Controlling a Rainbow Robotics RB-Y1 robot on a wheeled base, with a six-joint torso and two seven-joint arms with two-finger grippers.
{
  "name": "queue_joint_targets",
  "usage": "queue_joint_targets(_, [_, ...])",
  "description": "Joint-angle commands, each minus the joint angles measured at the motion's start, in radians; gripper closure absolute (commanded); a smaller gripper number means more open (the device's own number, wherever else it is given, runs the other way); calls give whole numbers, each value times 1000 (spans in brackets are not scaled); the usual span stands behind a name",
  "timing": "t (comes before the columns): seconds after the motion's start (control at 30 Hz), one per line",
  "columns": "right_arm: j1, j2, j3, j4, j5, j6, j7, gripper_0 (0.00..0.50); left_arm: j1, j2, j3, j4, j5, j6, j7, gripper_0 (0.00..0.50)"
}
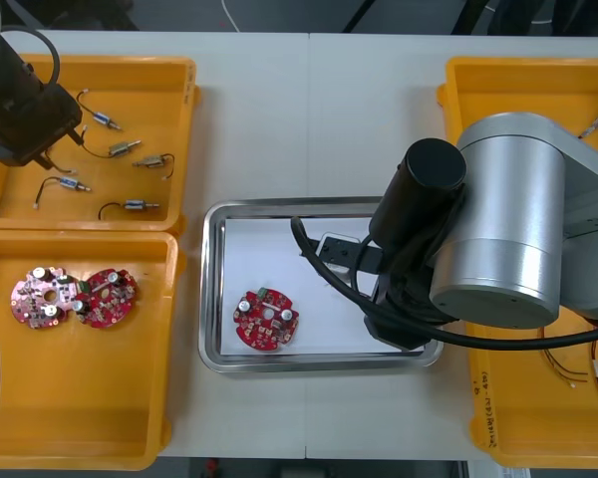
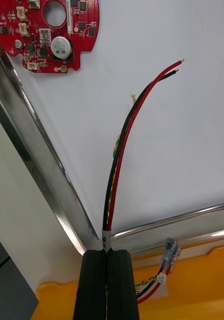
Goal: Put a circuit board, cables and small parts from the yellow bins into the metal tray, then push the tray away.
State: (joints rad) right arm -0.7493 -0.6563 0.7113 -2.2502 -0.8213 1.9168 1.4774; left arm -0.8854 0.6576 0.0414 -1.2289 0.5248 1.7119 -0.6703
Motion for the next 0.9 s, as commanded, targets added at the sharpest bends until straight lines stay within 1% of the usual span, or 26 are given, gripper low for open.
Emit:
queue_joint_targets(0.03, [-24, 49, 11, 23, 16, 3, 52, 500, -55, 27, 22, 39, -28, -67, 32, 0])
queue_joint_targets(0.2, [-28, 84, 13, 86, 39, 3, 67, 500, -56, 27, 14, 109, -43, -135, 20, 0])
queue_joint_targets(0.33, [-27, 95, 16, 132, 39, -1, 84, 500, -56, 28, -25, 157, -46, -192, 20, 0])
queue_joint_targets(0.43, [-28, 101, 27, 164, 56, -19, 100, 500, -56, 27, -44, 193, -32, -227, 17, 0])
queue_joint_targets(0.6, [-27, 101, 66, 216, 100, -90, 106, 500, -56, 25, -83, 230, -17, -253, 15, 0])
queue_joint_targets(0.77, [-22, 106, 79, 267, 114, -145, 110, 500, -56, 16, -118, 270, -5, -281, 11, 0])
queue_joint_targets(0.83, [-18, 107, 94, 278, 136, -174, 113, 500, -56, 10, -126, 279, -3, -294, 9, 0])
queue_joint_targets(0.9, [-13, 104, 134, 284, 186, -219, 109, 500, -56, 4, -129, 296, 0, -305, 8, 0])
